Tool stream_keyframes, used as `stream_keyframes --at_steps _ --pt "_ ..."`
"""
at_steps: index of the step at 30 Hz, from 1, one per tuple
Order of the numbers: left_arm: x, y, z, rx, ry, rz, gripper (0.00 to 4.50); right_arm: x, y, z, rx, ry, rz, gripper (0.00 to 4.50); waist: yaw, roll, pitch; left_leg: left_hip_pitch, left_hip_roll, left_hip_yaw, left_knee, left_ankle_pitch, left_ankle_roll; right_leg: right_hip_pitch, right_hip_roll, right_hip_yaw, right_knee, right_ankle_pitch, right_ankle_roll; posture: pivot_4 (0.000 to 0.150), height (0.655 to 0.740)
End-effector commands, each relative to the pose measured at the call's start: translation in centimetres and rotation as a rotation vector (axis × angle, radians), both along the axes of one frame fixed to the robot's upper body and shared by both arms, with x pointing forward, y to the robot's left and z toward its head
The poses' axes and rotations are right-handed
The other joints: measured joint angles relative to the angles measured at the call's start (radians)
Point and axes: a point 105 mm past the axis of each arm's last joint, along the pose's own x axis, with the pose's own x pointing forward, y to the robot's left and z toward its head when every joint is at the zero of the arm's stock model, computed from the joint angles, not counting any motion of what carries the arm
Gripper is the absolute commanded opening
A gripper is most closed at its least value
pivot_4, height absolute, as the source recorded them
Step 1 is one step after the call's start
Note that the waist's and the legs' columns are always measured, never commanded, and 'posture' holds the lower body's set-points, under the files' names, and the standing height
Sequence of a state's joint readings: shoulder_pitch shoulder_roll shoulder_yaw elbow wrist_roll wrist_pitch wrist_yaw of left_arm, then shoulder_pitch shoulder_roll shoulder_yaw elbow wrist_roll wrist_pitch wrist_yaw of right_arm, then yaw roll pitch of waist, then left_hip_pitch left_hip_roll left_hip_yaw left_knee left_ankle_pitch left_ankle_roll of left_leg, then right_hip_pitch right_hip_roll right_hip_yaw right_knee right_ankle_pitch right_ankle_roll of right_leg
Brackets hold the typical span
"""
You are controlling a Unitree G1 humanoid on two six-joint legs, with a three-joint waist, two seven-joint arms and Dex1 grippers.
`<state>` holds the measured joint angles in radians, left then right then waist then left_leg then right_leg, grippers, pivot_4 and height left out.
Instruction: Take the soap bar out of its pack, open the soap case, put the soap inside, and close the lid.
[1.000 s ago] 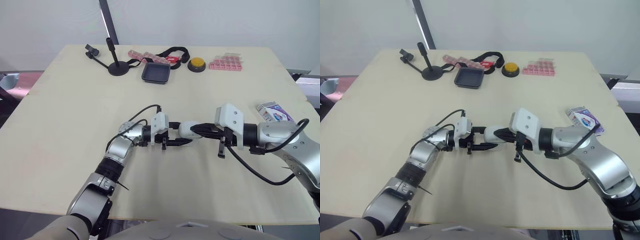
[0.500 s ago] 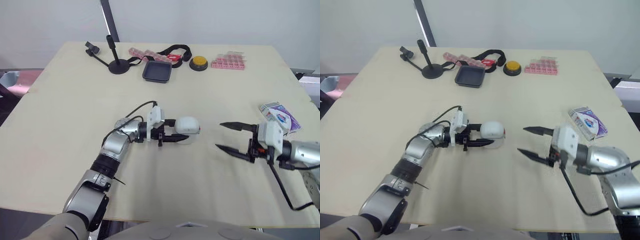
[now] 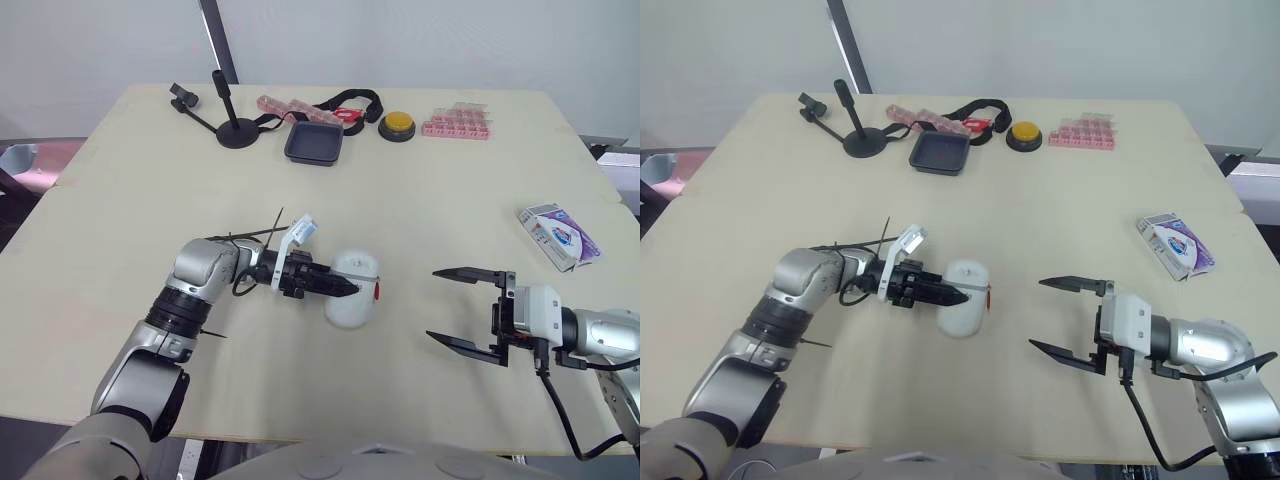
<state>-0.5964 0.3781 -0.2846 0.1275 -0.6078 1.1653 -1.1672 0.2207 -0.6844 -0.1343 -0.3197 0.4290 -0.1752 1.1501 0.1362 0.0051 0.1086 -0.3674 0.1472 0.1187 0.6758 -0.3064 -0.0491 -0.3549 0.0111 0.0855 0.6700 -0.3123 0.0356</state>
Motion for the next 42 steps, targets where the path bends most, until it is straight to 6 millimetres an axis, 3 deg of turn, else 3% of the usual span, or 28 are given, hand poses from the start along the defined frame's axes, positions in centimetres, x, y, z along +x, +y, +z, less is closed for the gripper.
stream_keyframes --at_steps 1,5,8,9,15,21,28,33,34,36,38,40,42 --pt "-0.4 0.3 -1.7 0.121 0.120 0.021 1.92 0.1 0.0 0.5 0.005 -0.018 -0.009 4.48 0.000 0.000 0.000 0.000 0.000 0.000 -0.001 0.000 0.000 0.001 0.000 0.000 -0.001 0.000 0.000 0.150 0.7400" --pt "0.3 0.3 -3.1 0.186 0.229 0.105 1.92 0.1 0.0 0.4 0.007 -0.008 -0.012 4.48 0.001 0.001 0.000 0.001 -0.001 -0.001 -0.002 0.000 0.000 0.006 -0.002 -0.001 -0.004 0.000 0.000 0.150 0.7400" --pt "0.1 0.5 -3.7 0.222 0.217 0.095 1.92 0.1 -0.1 0.4 0.008 -0.003 -0.015 4.48 0.001 0.001 0.000 0.002 -0.001 -0.003 -0.002 0.000 0.000 0.009 -0.003 -0.002 -0.007 0.000 0.000 0.150 0.7400" --pt "0.1 0.5 -3.8 0.228 0.202 0.097 2.72 0.1 -0.1 0.4 0.010 0.001 -0.016 4.50 0.001 0.001 0.000 0.002 -0.001 -0.003 -0.002 0.000 0.000 0.010 -0.003 -0.003 -0.007 0.000 0.000 0.150 0.7400" --pt "1.0 0.5 -3.8 0.213 0.120 0.126 4.47 0.4 -0.3 0.4 0.030 0.018 -0.034 4.50 0.003 0.002 -0.001 0.012 -0.003 -0.005 -0.008 0.000 0.000 0.021 -0.006 -0.005 -0.018 0.001 0.001 0.150 0.7400" --pt "2.2 1.3 -2.5 0.170 -0.096 0.110 4.47 0.7 -0.5 0.3 0.044 0.038 -0.053 4.50 -0.013 -0.004 0.003 0.030 -0.018 -0.004 -0.038 0.019 0.004 0.033 -0.020 -0.005 -0.031 0.004 0.005 0.150 0.7400" --pt "5.3 4.5 0.8 0.116 -0.620 0.109 4.47 1.7 -2.6 -0.1 0.062 0.074 -0.184 4.50 -0.041 -0.005 0.013 0.025 -0.017 -0.006 -0.044 0.021 0.004 0.033 -0.017 -0.008 -0.039 0.006 0.004 0.150 0.7400" --pt "5.4 5.8 2.2 0.039 -0.936 0.152 4.47 2.5 -3.7 -0.3 0.135 0.064 -0.335 4.50 -0.025 -0.003 0.014 0.013 -0.016 -0.014 -0.038 0.014 0.004 0.030 -0.007 -0.014 -0.041 0.006 0.004 0.150 0.7400" --pt "5.3 6.0 2.2 0.025 -0.961 0.170 4.47 2.6 -3.7 -0.4 0.140 0.062 -0.349 4.50 -0.022 -0.003 0.014 0.013 -0.015 -0.019 -0.033 0.013 0.004 0.026 -0.006 -0.016 -0.034 0.006 0.004 0.150 0.7400" --pt "5.2 6.5 2.1 0.020 -1.002 0.221 4.47 2.5 -3.8 -0.7 0.155 0.058 -0.381 4.50 -0.020 -0.004 0.014 0.010 -0.014 -0.025 -0.028 0.013 0.004 0.001 -0.011 -0.019 0.012 0.006 0.004 0.150 0.7400" --pt "4.9 7.5 1.5 0.037 -1.015 0.312 4.47 2.1 -3.9 -1.3 0.167 0.061 -0.413 4.50 -0.020 -0.004 0.014 0.010 -0.016 -0.026 -0.025 0.013 0.004 -0.010 -0.015 -0.019 0.030 0.004 0.006 0.150 0.7400" --pt "4.3 8.2 0.8 0.060 -0.995 0.386 4.47 1.7 -4.2 -2.0 0.165 0.066 -0.439 4.50 -0.016 0.000 0.013 -0.006 -0.016 -0.024 -0.026 0.013 -0.001 0.009 -0.005 -0.008 -0.014 -0.005 0.006 0.150 0.7400" --pt "4.1 8.4 0.4 0.081 -0.981 0.419 4.47 1.5 -4.5 -2.3 0.167 0.060 -0.461 4.50 -0.013 -0.001 0.014 -0.008 -0.014 -0.025 -0.023 0.013 -0.004 0.010 0.000 -0.009 -0.016 -0.005 0.005 0.150 0.7400"
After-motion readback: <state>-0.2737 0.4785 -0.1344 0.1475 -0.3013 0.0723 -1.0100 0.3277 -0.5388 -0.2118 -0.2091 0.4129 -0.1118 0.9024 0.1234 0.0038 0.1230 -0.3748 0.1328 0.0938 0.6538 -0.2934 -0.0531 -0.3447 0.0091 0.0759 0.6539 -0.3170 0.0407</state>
